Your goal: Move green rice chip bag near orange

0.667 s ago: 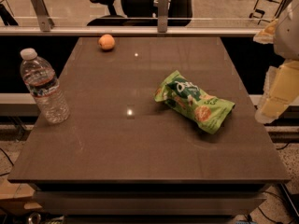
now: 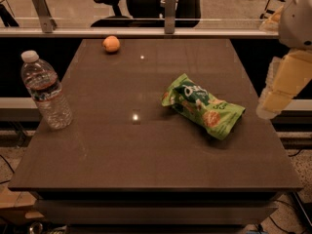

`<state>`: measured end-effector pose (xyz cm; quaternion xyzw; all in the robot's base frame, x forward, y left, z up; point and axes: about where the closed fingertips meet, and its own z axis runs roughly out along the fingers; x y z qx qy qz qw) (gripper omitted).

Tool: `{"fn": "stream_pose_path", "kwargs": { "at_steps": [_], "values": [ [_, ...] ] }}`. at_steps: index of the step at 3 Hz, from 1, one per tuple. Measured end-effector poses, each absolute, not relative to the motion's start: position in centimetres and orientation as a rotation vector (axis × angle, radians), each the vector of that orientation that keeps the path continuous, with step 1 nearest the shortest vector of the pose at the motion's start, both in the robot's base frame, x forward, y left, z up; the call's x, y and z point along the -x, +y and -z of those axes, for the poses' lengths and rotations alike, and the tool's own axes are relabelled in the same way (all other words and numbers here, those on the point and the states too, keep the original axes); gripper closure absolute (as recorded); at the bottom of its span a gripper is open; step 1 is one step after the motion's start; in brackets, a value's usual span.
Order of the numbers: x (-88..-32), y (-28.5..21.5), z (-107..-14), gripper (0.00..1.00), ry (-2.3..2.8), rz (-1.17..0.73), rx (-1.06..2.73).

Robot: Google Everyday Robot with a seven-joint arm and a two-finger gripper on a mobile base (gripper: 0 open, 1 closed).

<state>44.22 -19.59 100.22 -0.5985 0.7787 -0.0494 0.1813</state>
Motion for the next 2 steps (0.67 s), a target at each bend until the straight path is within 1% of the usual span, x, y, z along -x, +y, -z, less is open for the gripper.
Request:
{"fn": "stream_pose_path", "kwargs": {
  "at_steps": [1, 2],
  "values": [
    [-44.9, -18.2, -101.0, 0.0, 2.214, 0.094, 1.603],
    [-46.1, -16.7, -100.6, 0.0, 2.273, -0.003, 1.476]
  ]
}}
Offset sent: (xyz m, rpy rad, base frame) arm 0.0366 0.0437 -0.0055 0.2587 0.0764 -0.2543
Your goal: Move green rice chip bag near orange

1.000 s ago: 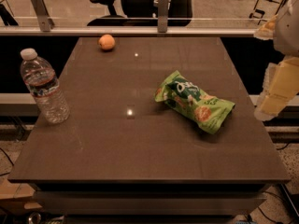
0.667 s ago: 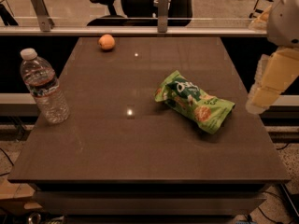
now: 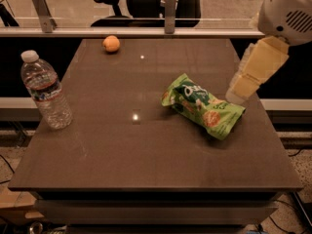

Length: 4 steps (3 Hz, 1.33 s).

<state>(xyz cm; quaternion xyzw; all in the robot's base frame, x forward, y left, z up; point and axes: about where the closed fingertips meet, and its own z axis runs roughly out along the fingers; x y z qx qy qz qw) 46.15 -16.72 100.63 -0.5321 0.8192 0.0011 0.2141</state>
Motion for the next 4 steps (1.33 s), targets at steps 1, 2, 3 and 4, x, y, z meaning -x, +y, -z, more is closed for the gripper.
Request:
{"fn": "stream_pose_path", "kwargs": {
  "at_steps": [1, 2, 3, 4],
  "values": [
    [-47.5, -15.4, -99.9, 0.0, 2.349, -0.07, 1.343],
    [-48.6, -14.1, -98.6, 0.0, 2.48, -0.047, 1.249],
    [-49.9, -13.6, -96.3, 0.0, 2.642, 0.038, 1.16],
    [-50.6, -12.6, -94.2, 0.0, 2.747, 0.073, 1.099]
  ]
}}
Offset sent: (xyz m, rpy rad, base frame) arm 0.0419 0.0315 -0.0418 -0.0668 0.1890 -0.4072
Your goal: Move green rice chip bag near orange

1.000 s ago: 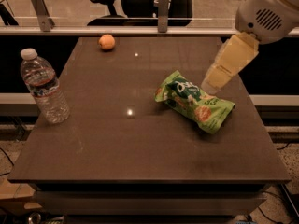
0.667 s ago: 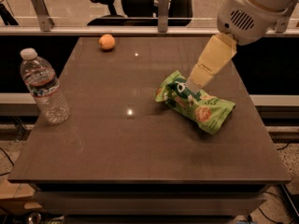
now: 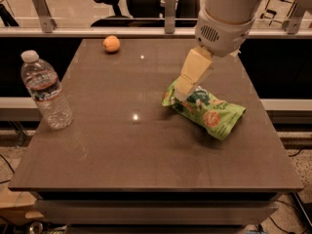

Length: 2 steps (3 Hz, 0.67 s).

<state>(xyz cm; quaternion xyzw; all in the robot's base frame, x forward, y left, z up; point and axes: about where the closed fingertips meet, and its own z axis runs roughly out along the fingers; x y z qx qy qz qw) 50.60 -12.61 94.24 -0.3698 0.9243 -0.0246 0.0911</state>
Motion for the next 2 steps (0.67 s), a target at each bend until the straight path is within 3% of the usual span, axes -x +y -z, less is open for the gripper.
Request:
{"fn": "stream_pose_path", "kwargs": {
  "at_steps": [2],
  "values": [
    [-48.8, -9.7, -90.3, 0.0, 2.83, 0.007, 1.036]
  ]
}}
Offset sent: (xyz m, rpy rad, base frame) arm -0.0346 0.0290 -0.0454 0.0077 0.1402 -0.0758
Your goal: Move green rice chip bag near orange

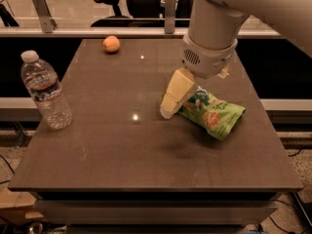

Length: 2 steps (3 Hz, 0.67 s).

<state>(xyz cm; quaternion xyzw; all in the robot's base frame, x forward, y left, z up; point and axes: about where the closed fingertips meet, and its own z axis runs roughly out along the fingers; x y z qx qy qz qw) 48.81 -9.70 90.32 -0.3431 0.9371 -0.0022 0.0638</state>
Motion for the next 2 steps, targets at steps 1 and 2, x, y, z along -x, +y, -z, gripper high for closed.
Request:
{"fn": "stream_pose_path", "kwargs": {
  "at_steps": [1, 2],
  "values": [
    [-48.83, -9.69, -90.27, 0.0, 2.829, 0.007, 1.036],
    [-49.23, -9.98, -90.88, 0.0, 2.813, 0.034, 1.021]
  ]
}}
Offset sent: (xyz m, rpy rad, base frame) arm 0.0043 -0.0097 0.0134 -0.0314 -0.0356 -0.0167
